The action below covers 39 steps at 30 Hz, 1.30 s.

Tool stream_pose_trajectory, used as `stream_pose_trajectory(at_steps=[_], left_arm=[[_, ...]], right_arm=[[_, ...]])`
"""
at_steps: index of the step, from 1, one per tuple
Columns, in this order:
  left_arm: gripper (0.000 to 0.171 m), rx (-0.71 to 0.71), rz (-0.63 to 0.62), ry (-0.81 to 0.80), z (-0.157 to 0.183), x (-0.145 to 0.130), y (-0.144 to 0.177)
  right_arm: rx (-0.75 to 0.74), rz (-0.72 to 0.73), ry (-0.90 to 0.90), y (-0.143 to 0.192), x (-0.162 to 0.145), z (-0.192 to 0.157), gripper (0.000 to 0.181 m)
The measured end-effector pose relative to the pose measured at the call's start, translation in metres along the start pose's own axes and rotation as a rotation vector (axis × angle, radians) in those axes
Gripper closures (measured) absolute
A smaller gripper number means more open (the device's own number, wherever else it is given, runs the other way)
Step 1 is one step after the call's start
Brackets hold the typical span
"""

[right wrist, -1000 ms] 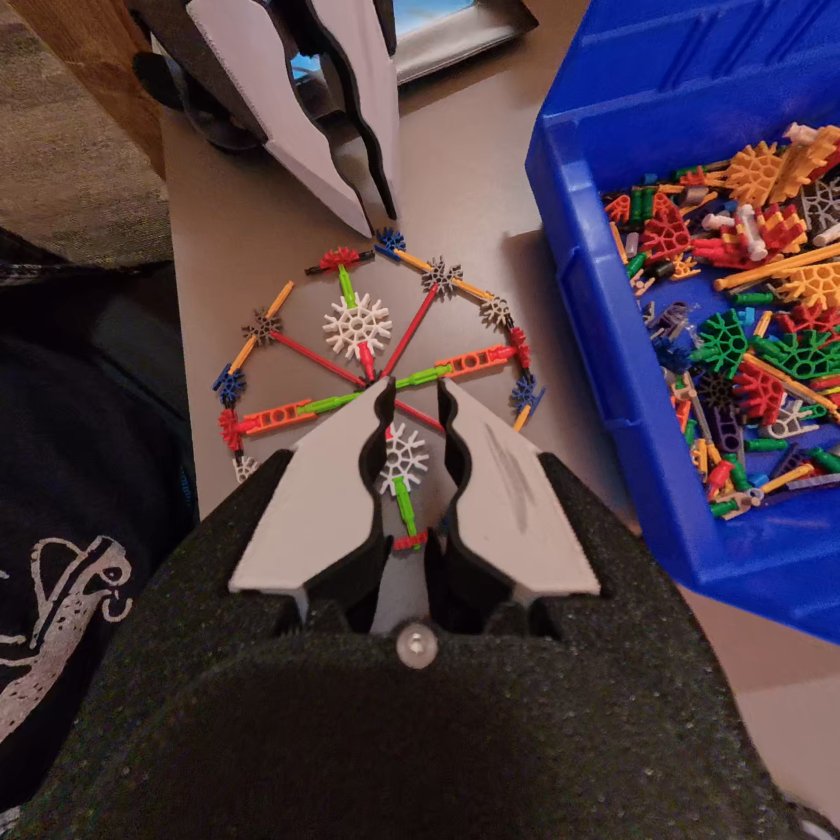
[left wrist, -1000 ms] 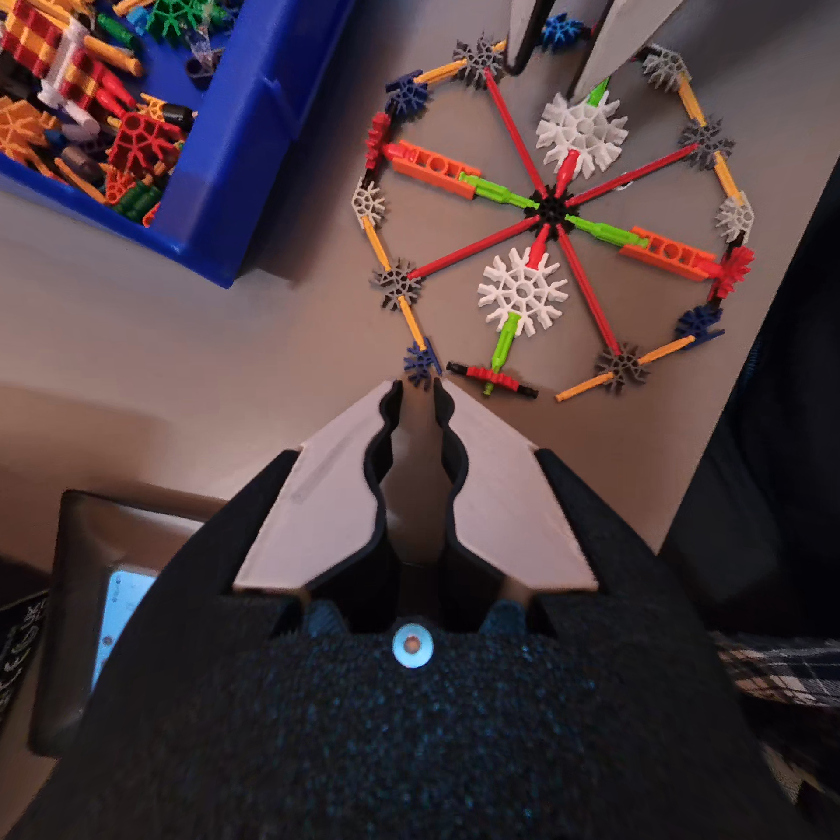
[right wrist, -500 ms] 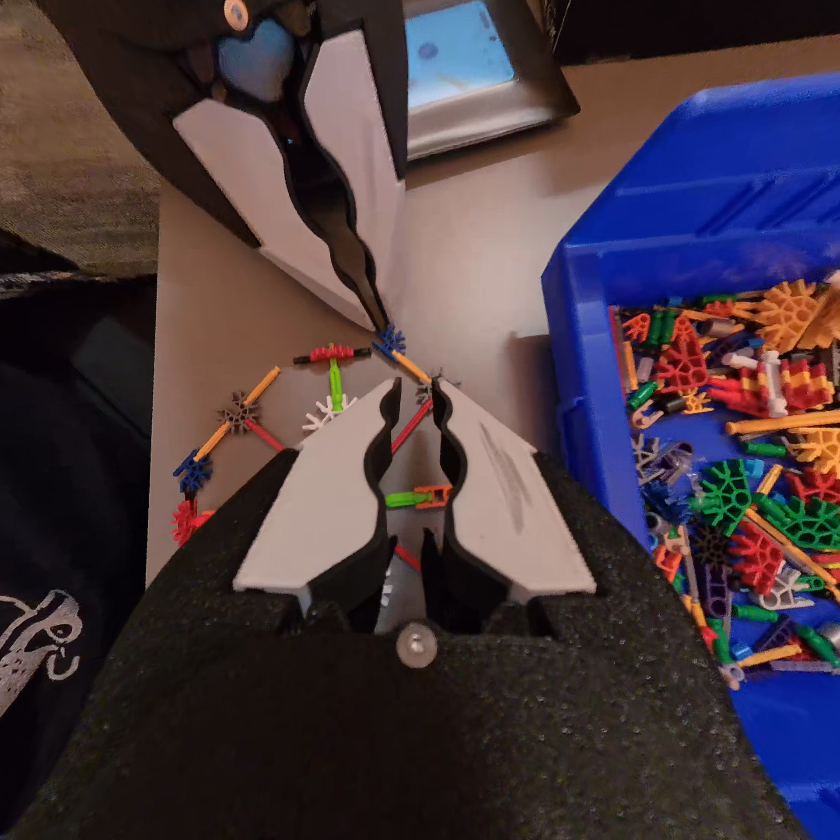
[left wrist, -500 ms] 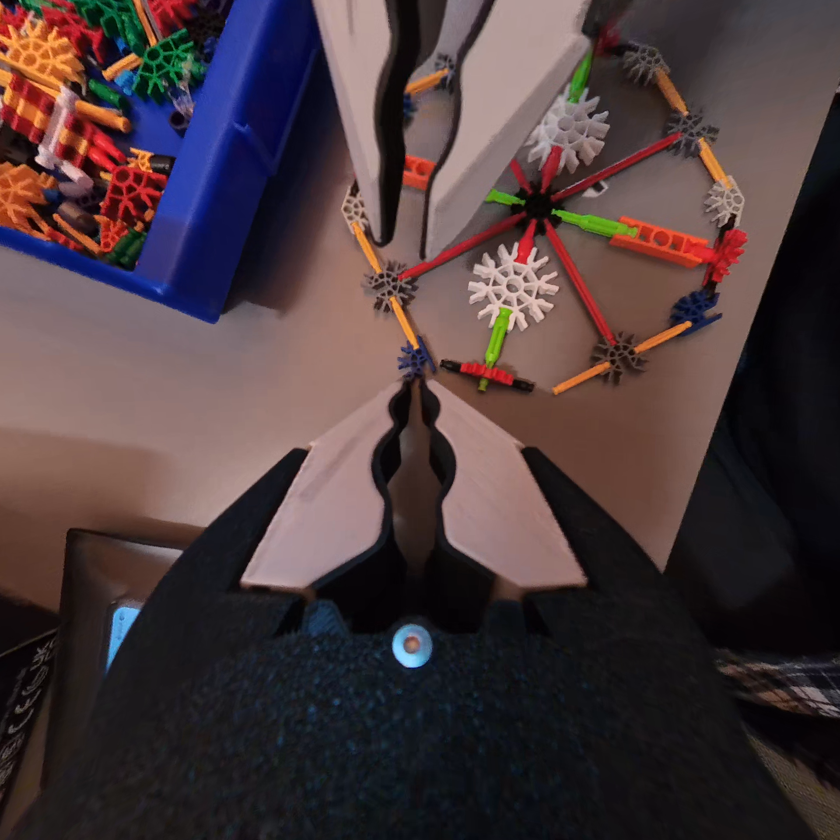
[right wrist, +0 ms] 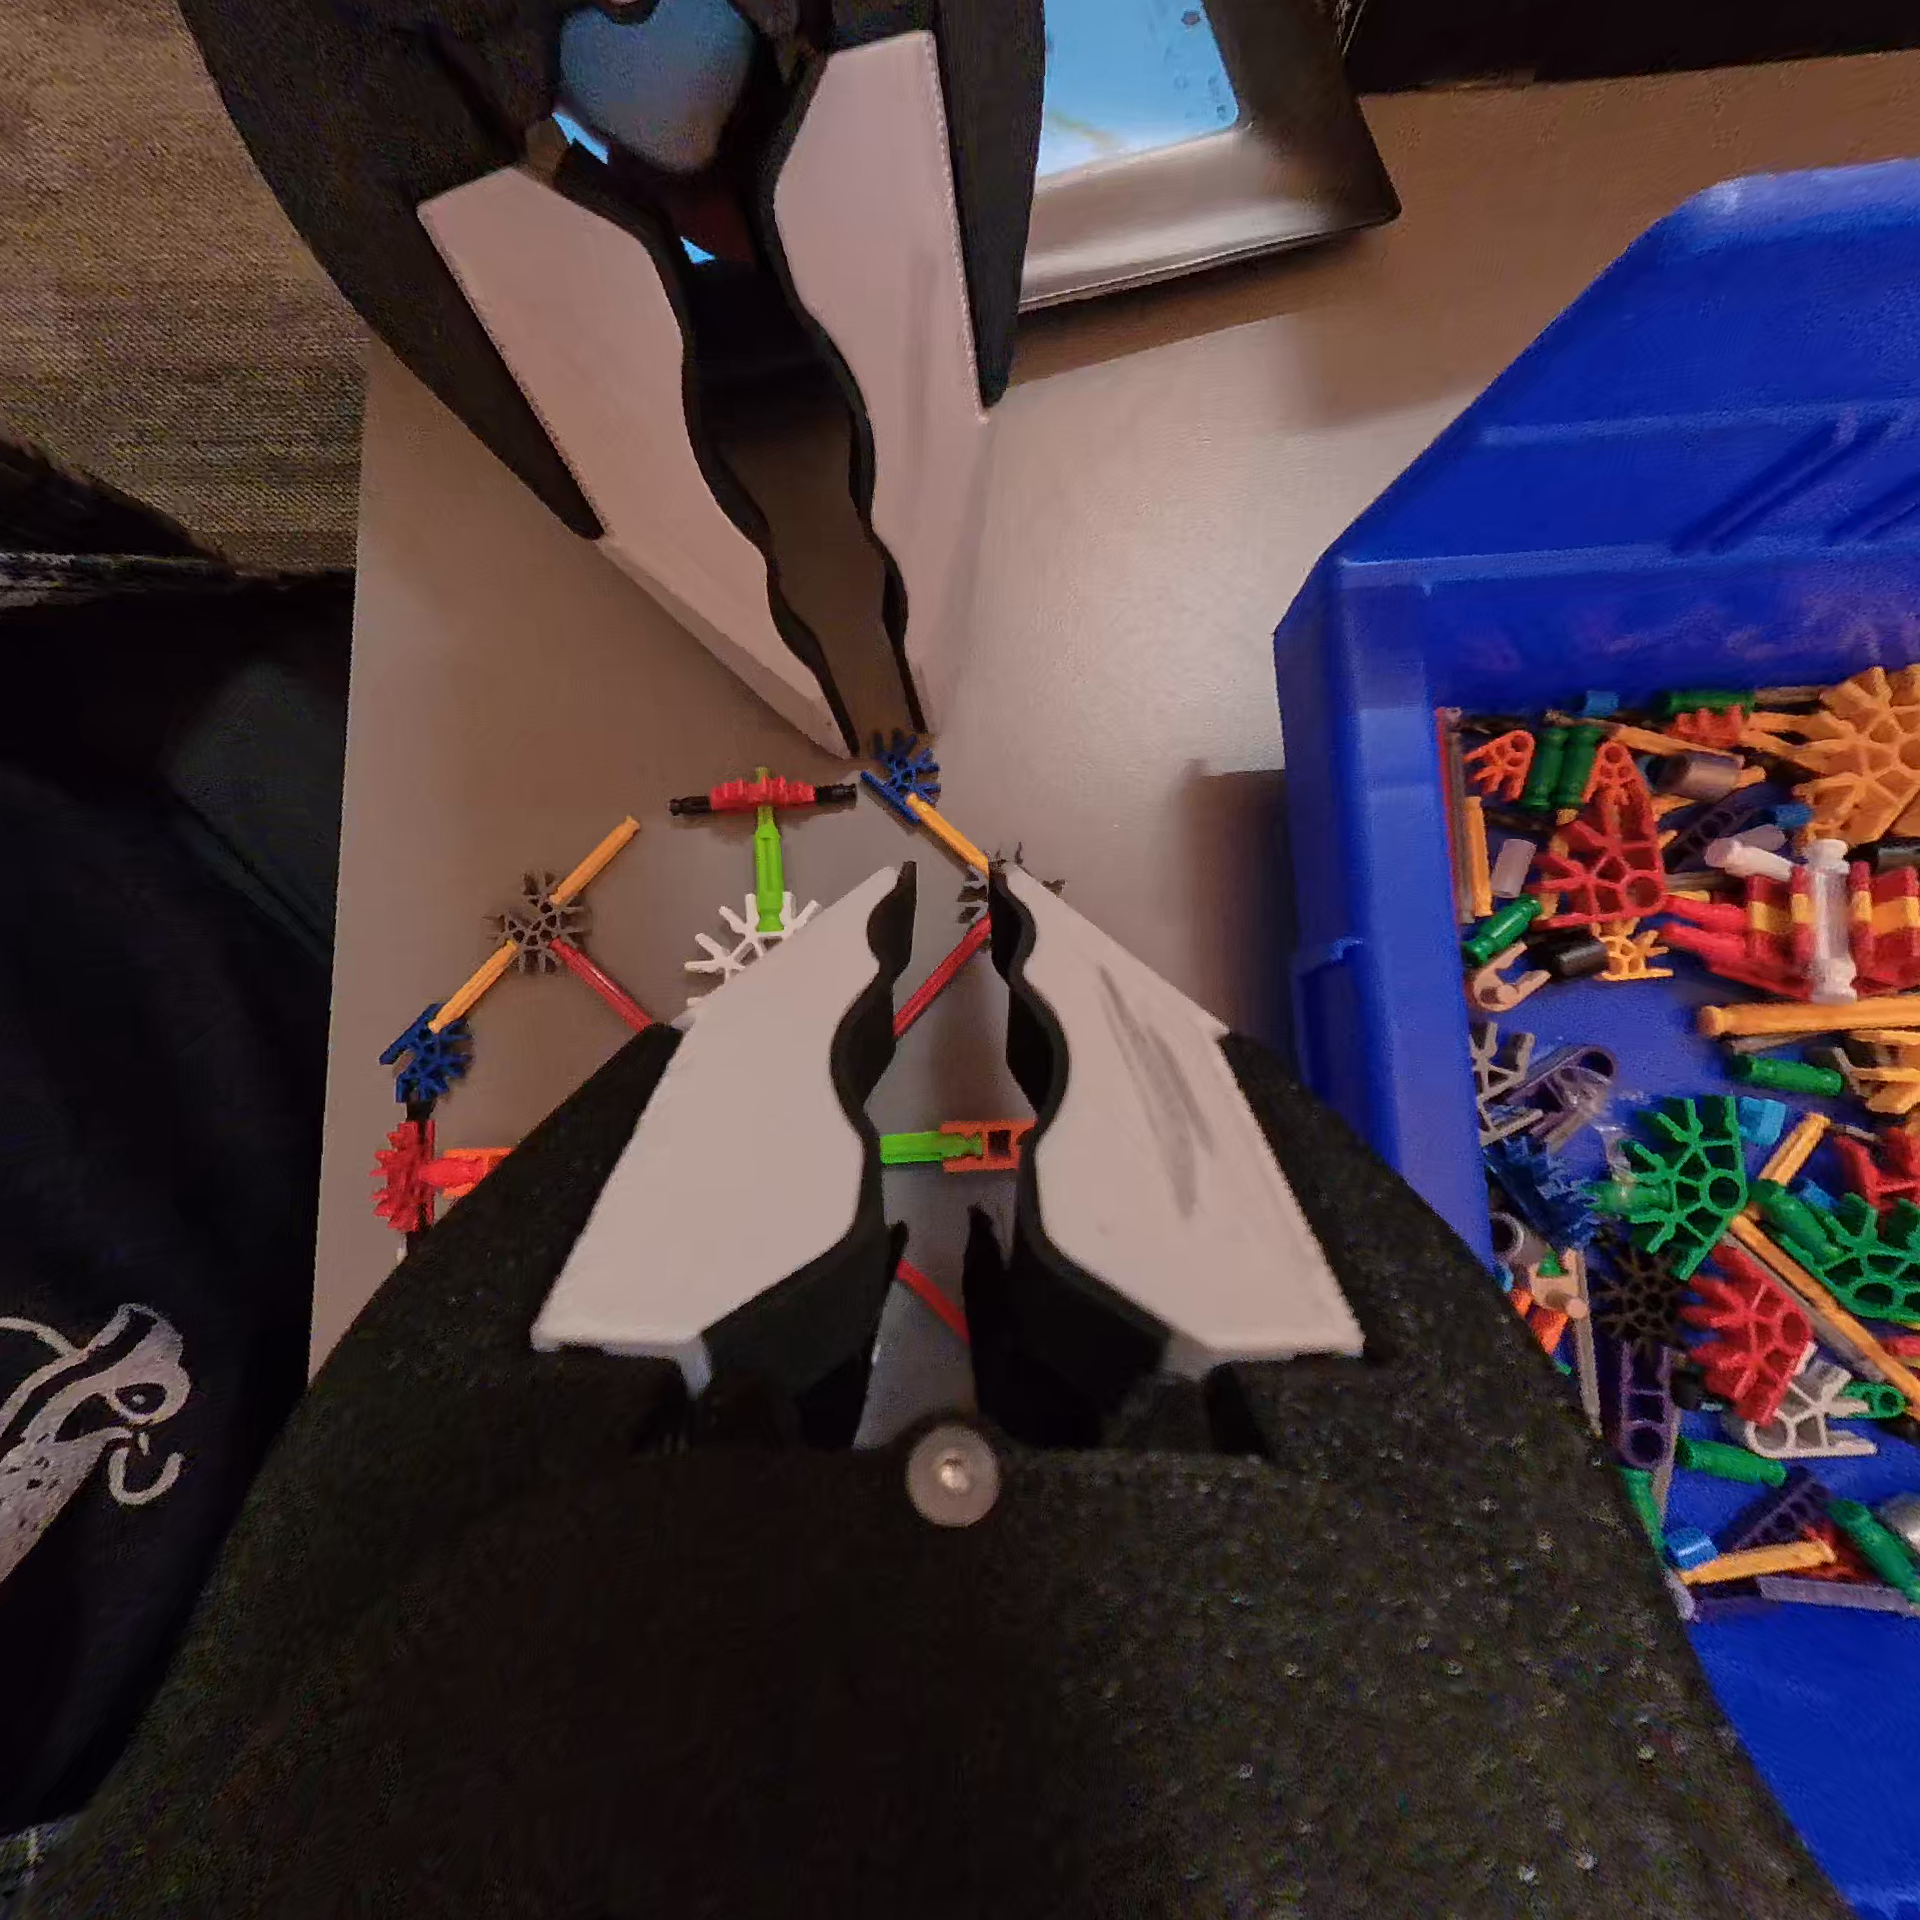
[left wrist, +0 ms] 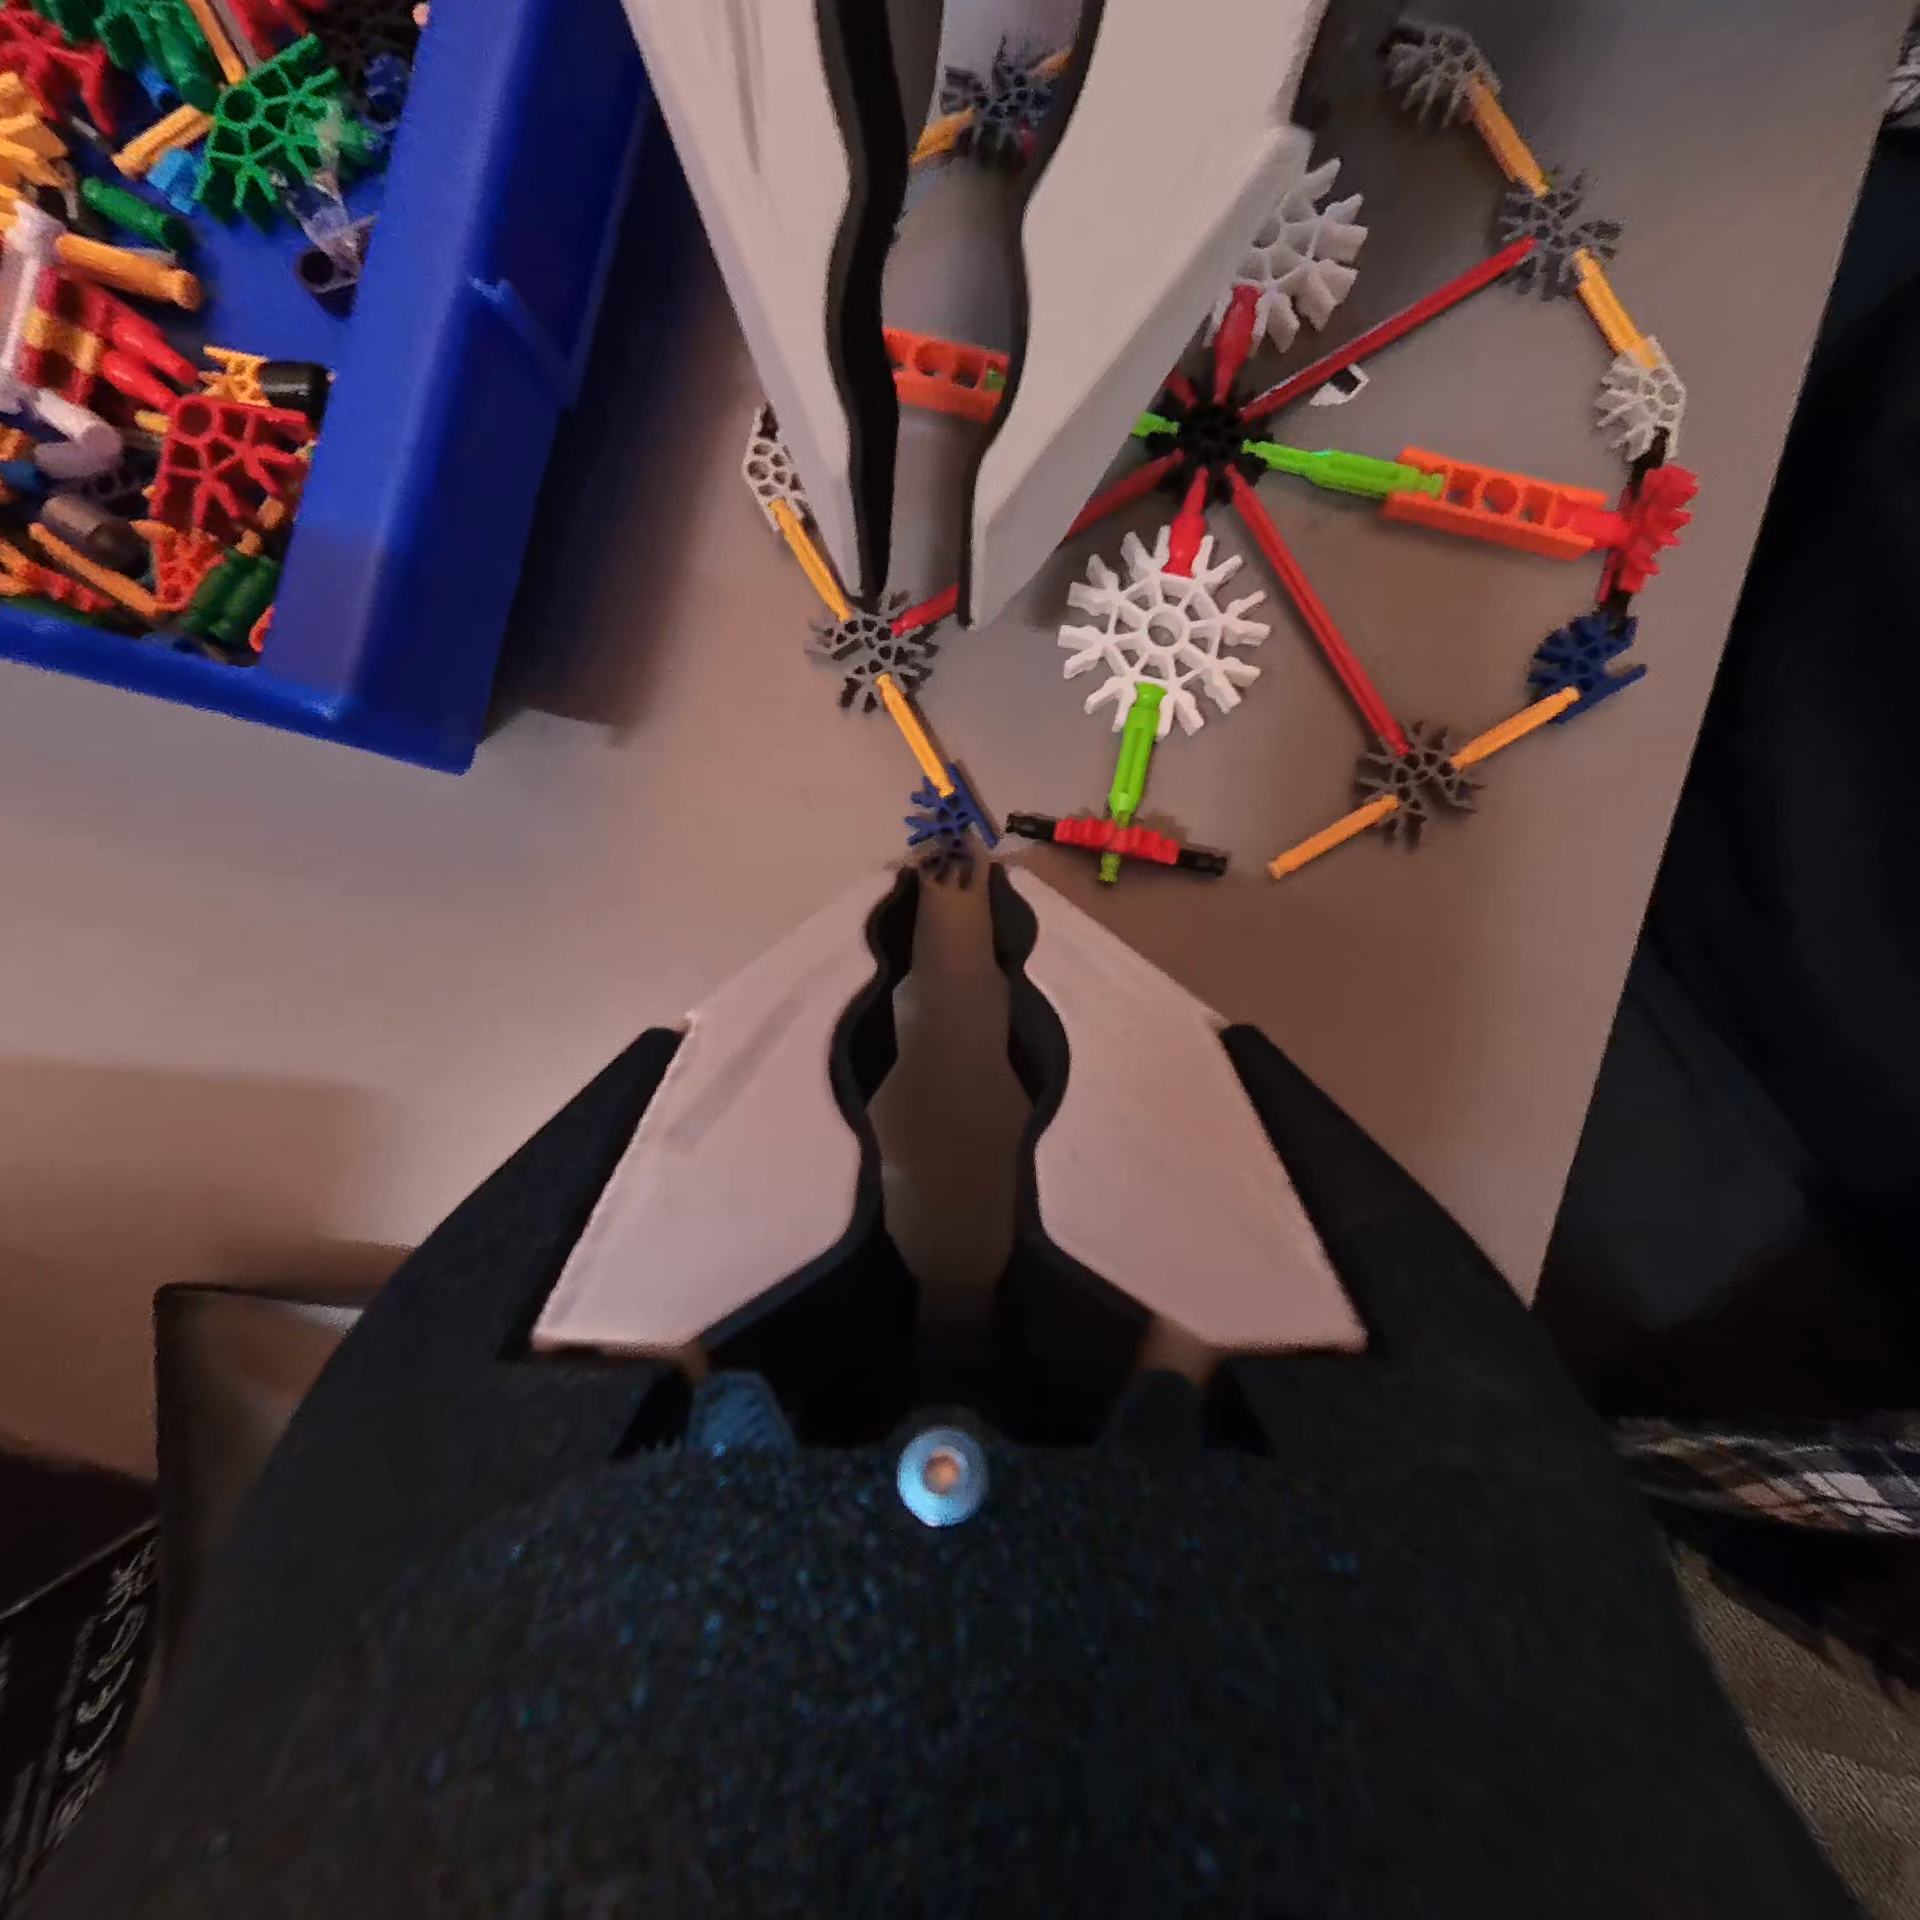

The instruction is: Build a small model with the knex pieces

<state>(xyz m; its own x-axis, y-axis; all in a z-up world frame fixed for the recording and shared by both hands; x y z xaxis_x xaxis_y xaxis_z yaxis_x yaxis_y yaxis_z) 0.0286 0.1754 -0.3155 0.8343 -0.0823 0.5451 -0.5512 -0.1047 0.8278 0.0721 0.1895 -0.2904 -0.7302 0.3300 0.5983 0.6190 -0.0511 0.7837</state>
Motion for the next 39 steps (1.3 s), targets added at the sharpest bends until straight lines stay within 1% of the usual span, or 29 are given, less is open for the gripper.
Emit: stream_pose_trajectory(at_steps=[6, 12, 18, 21, 25, 27, 28, 32, 35, 37, 39], left_arm=[[0.164, 0.004, 0.007, -0.014, 0.0, 0.002, -0.002], [0.165, 0.008, 0.017, -0.038, 0.001, 0.005, -0.003], [0.167, 0.041, 0.042, -0.067, 0.0, 0.01, -0.001], [0.167, 0.037, 0.037, -0.084, 0.002, 0.011, -0.001], [0.168, 0.036, 0.05, -0.077, 0.0, 0.012, 0.001], [0.168, 0.012, 0.075, -0.078, 0.004, 0.017, 0.001], [0.171, 0.033, 0.07, -0.089, 0.002, 0.017, 0.001], [0.171, 0.046, 0.083, -0.078, -0.001, 0.019, 0.002], [0.171, 0.053, 0.064, -0.064, -0.004, 0.014, 0.003], [0.169, 0.037, 0.077, -0.053, -0.003, 0.014, 0.004], [0.167, 0.041, 0.066, -0.065, -0.005, 0.013, 0.005]], right_arm=[[-0.001, -0.008, 0.002, 0.003, -0.002, 0.003, 0.168], [0.005, -0.03, 0.024, -0.005, -0.006, -0.002, 0.168], [-0.009, -0.023, 0.026, -0.008, -0.005, 0.001, 0.168], [-0.015, -0.043, 0.038, -0.011, -0.008, 0.002, 0.168], [-0.007, -0.045, 0.052, -0.013, -0.008, 0.002, 0.168], [0.0, -0.047, 0.068, -0.014, -0.008, 0.001, 0.167], [-0.002, -0.054, 0.075, -0.015, -0.009, 0.001, 0.167], [-0.023, -0.095, 0.14, -0.02, -0.016, 0.001, 0.166], [-0.06, -0.084, 0.136, -0.011, -0.012, 0.006, 0.166], [-0.051, -0.061, 0.112, 0.0, -0.009, 0.007, 0.166], [-0.033, -0.009, 0.076, 0.015, -0.002, 0.011, 0.166]])
Point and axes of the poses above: each gripper's, where its closed fingertips meet, y back along the fingers, x out of its top, z = x × y across the jaws, the point moved 1 cm from there along y, back along the fingers, and after that the axes turned 12 degrees about -y, right-handed, at the moved point
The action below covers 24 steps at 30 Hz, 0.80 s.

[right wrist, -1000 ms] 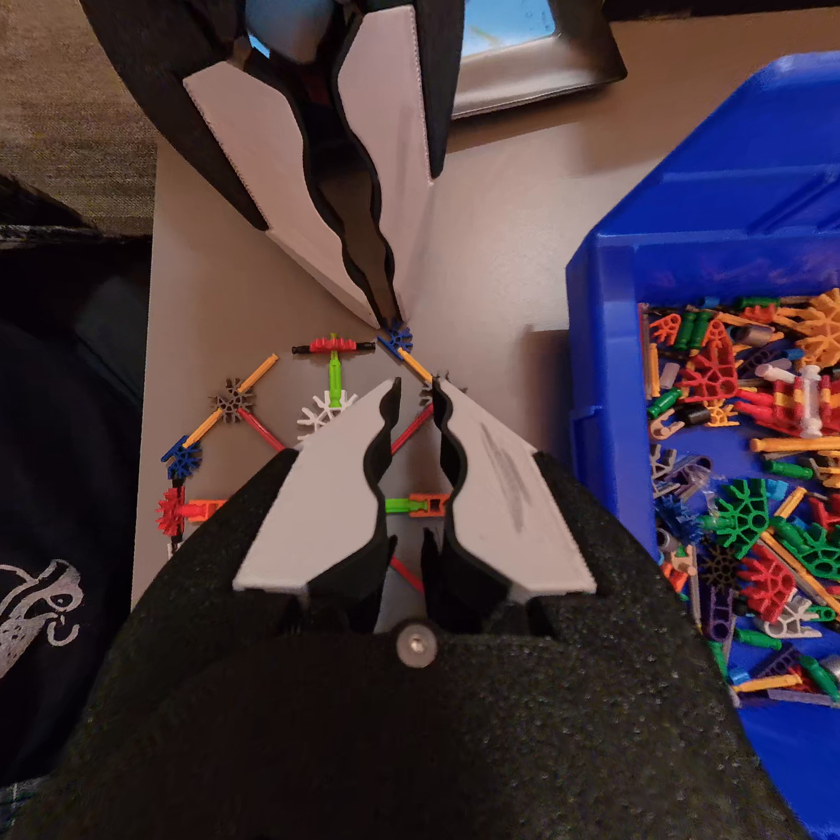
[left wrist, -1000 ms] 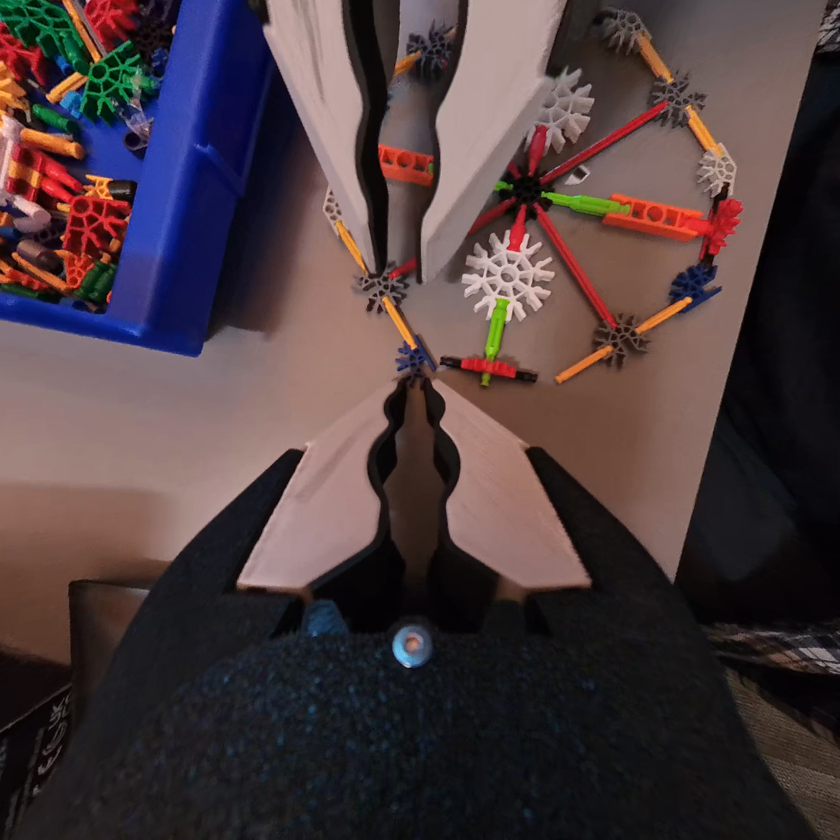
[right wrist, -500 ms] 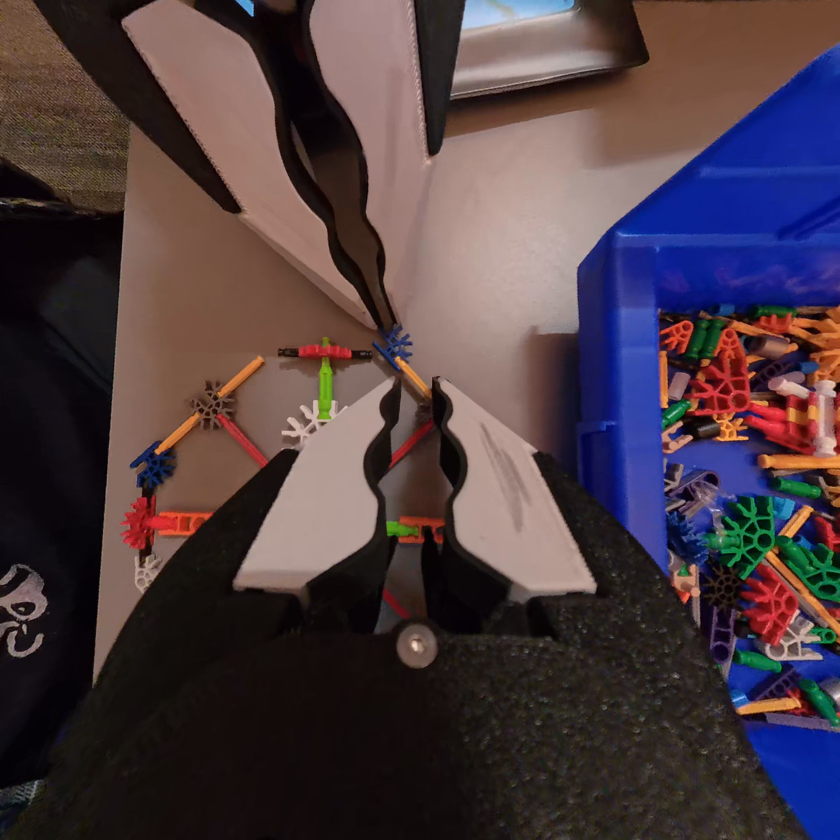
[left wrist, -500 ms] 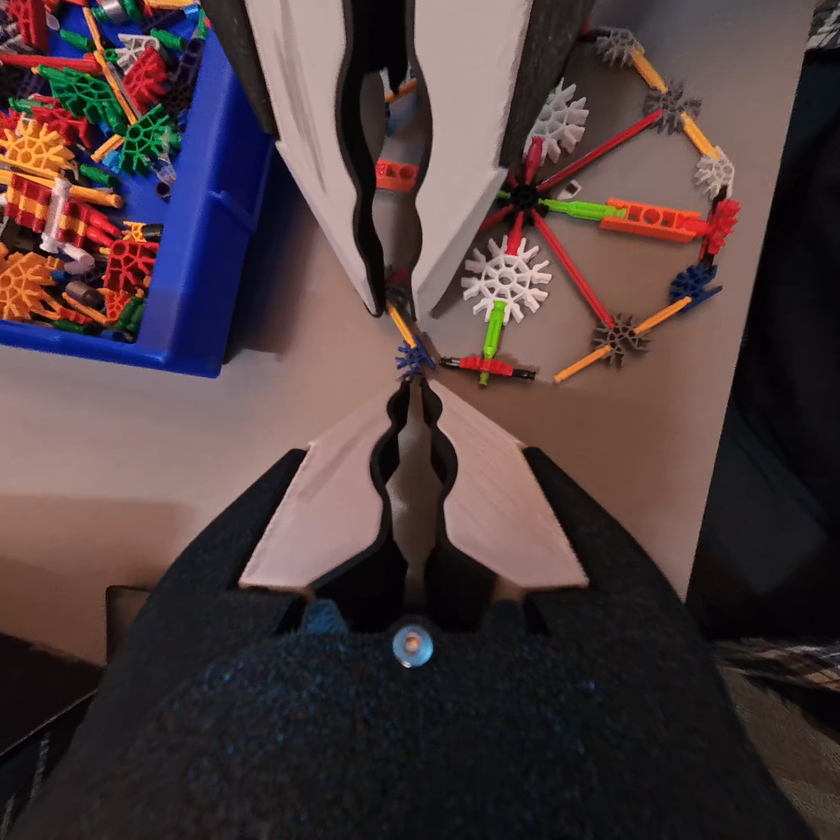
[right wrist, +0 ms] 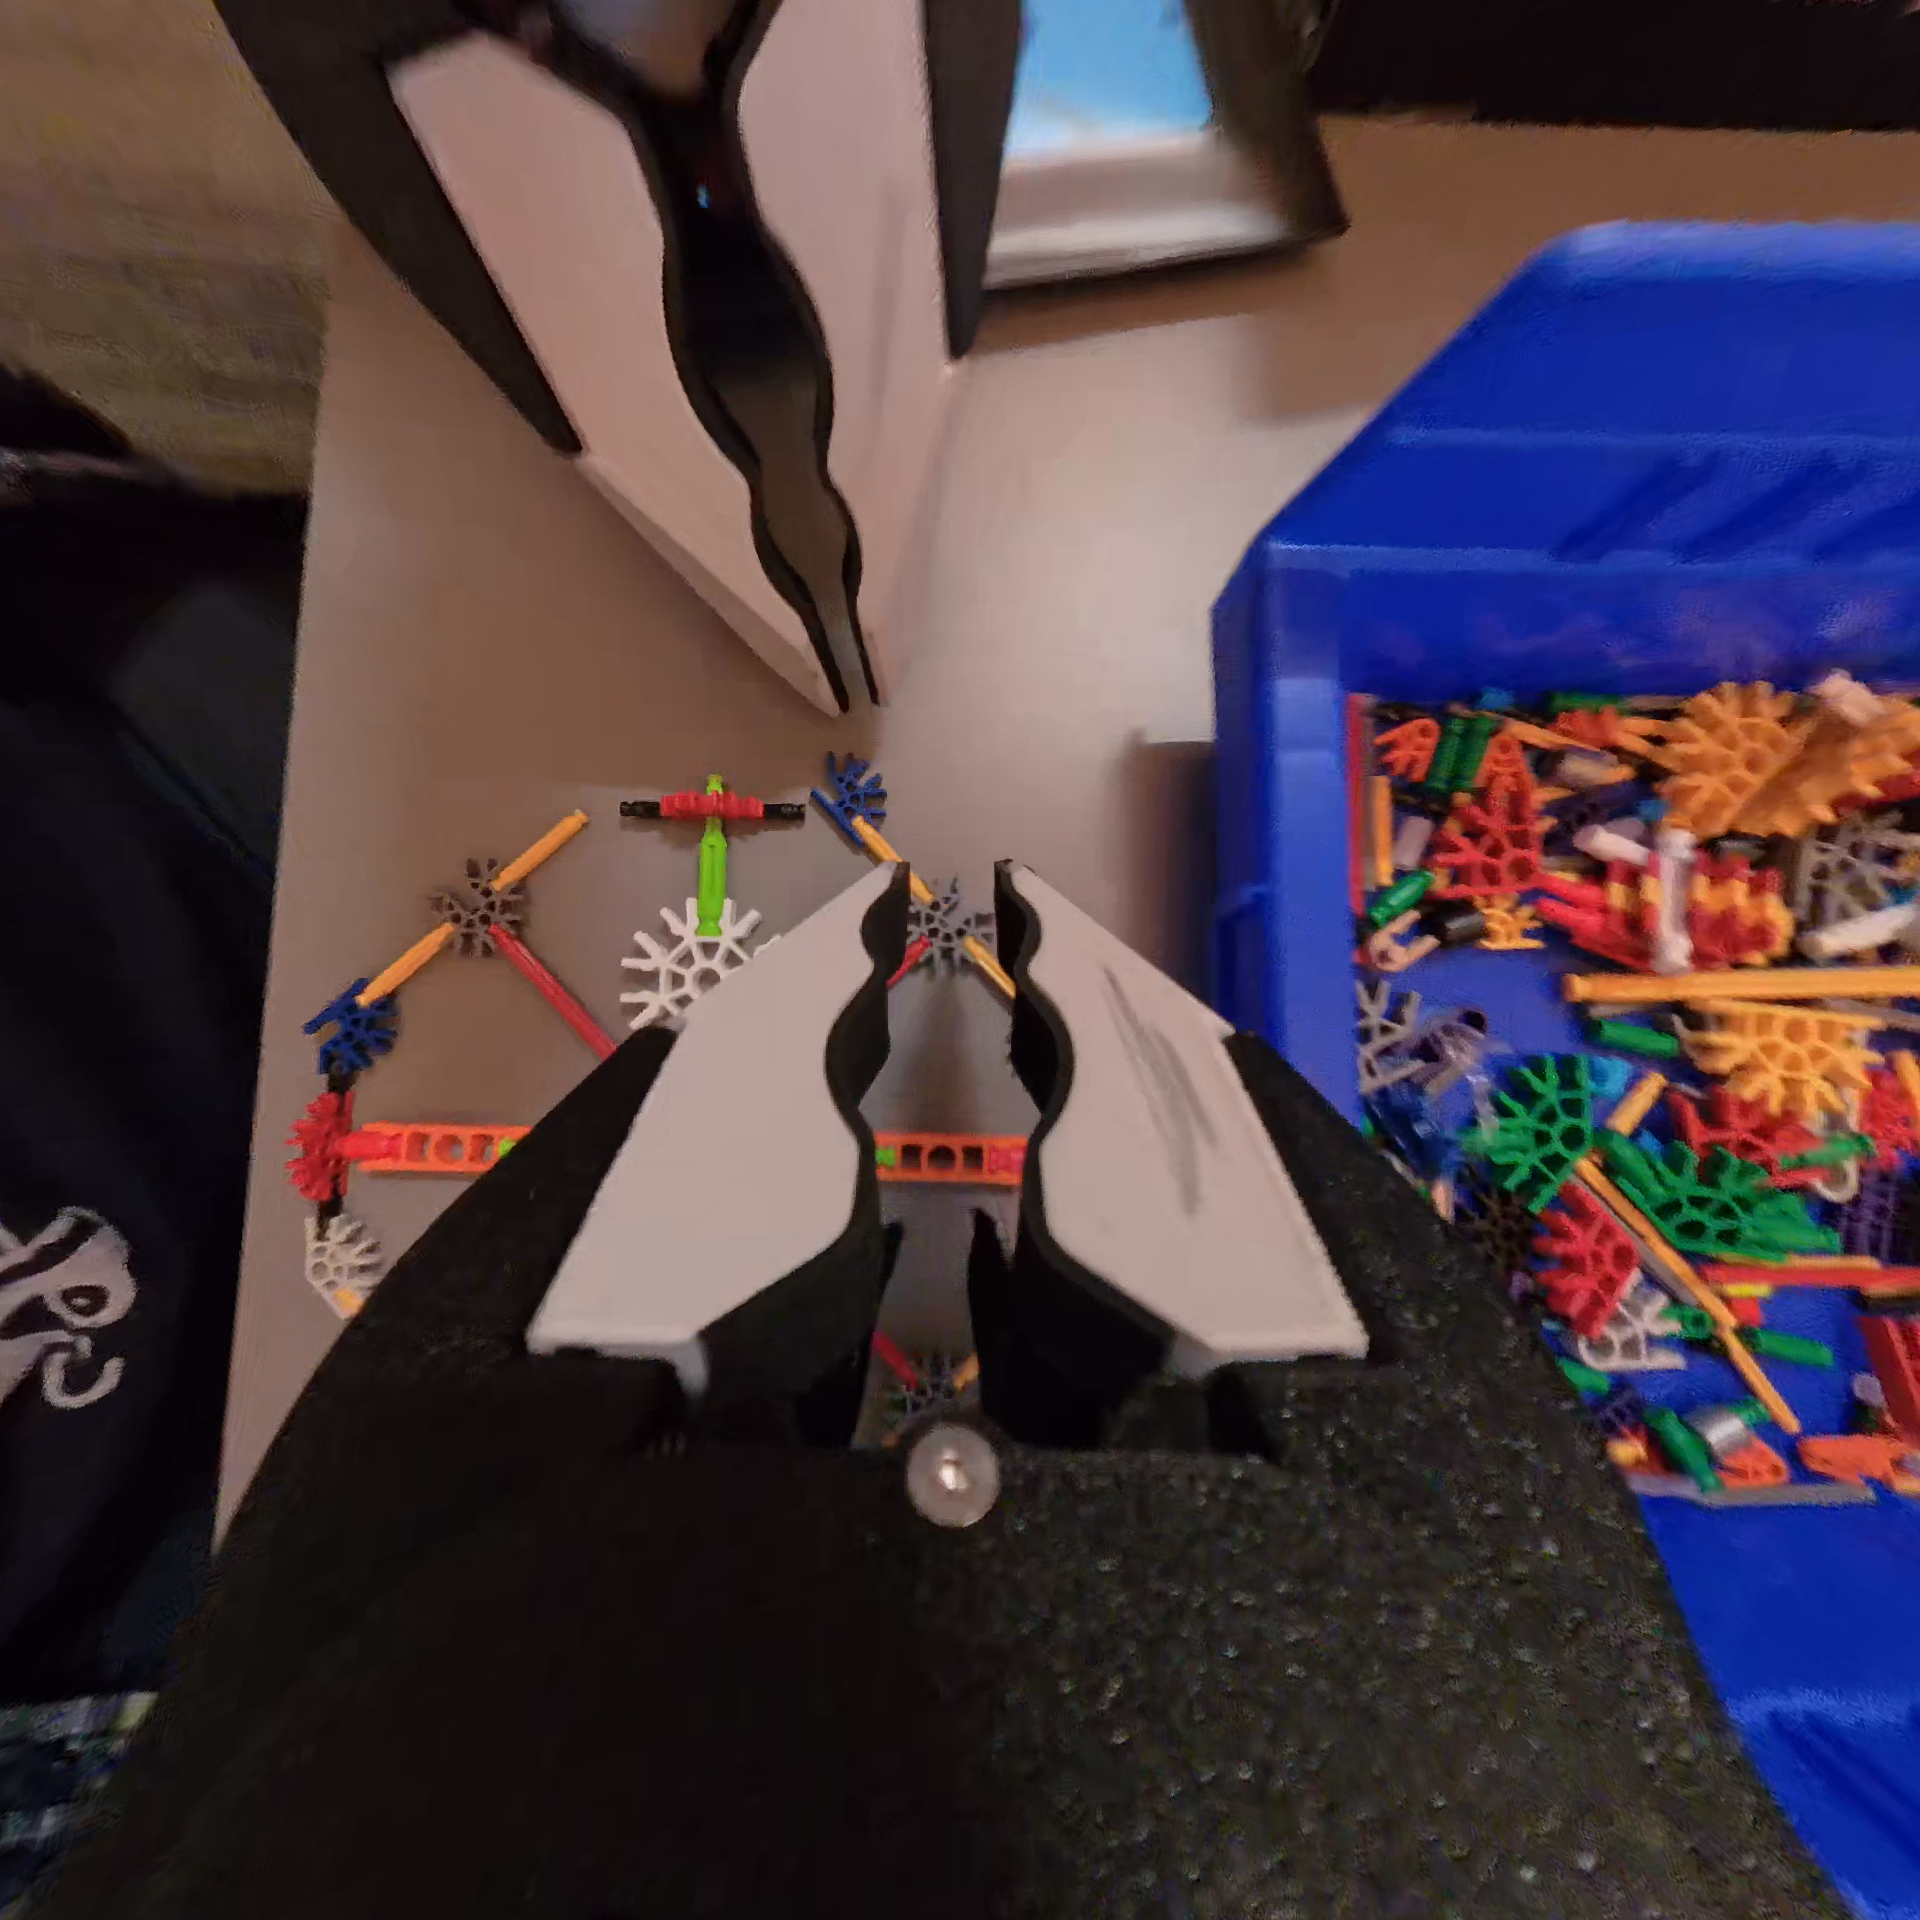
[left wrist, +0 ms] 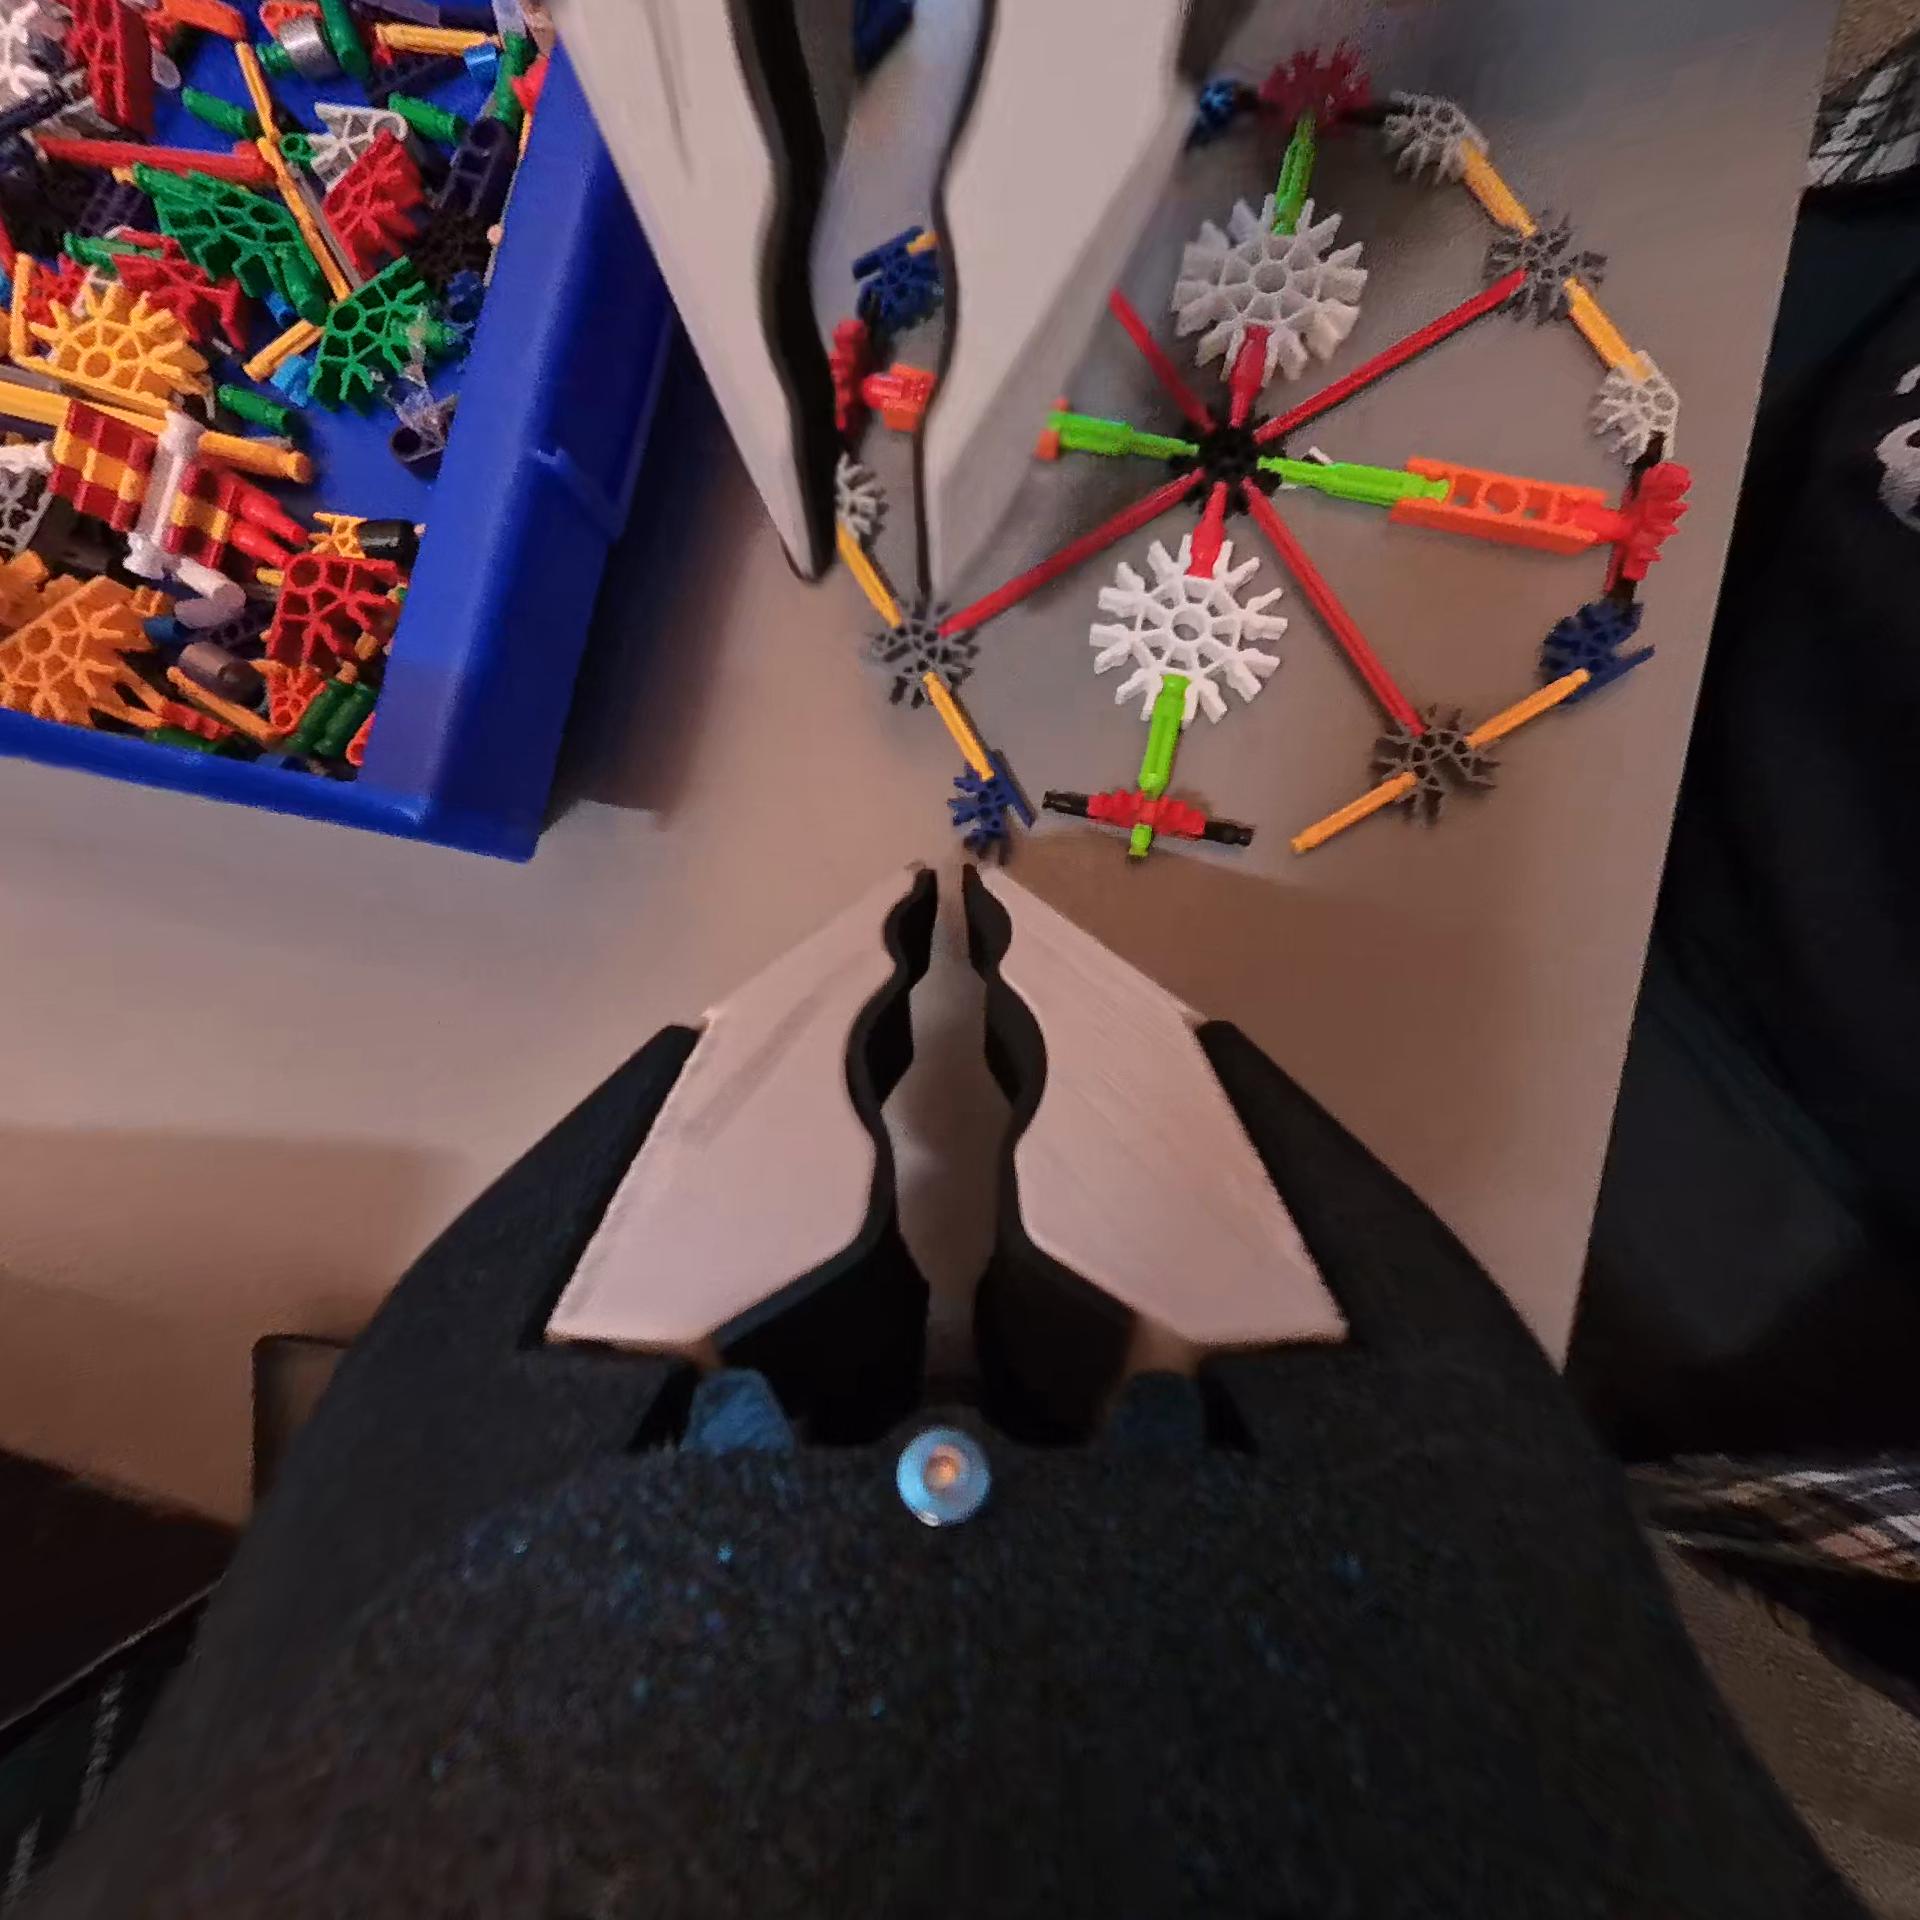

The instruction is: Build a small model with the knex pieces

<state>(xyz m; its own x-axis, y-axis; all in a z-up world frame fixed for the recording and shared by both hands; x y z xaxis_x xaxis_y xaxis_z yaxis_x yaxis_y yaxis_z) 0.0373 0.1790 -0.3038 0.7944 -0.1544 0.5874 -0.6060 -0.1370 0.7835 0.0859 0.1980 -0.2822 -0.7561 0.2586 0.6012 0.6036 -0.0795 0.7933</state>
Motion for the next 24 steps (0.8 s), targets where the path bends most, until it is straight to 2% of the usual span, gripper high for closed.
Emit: stream_pose_trajectory(at_steps=[3, 8, 24], left_arm=[[0.163, -0.018, -0.002, 0.007, -0.002, 0.002, 0.0], [0.161, -0.071, -0.019, 0.04, 0.001, 0.004, -0.009], [0.165, -0.099, -0.042, 0.051, 0.005, 0.008, -0.016]], right_arm=[[-0.006, 0.076, -0.065, 0.024, 0.006, 0.01, 0.166], [-0.053, 0.116, -0.092, 0.048, 0.006, 0.019, 0.166], [-0.056, 0.101, -0.106, 0.05, -0.008, 0.012, 0.166]])
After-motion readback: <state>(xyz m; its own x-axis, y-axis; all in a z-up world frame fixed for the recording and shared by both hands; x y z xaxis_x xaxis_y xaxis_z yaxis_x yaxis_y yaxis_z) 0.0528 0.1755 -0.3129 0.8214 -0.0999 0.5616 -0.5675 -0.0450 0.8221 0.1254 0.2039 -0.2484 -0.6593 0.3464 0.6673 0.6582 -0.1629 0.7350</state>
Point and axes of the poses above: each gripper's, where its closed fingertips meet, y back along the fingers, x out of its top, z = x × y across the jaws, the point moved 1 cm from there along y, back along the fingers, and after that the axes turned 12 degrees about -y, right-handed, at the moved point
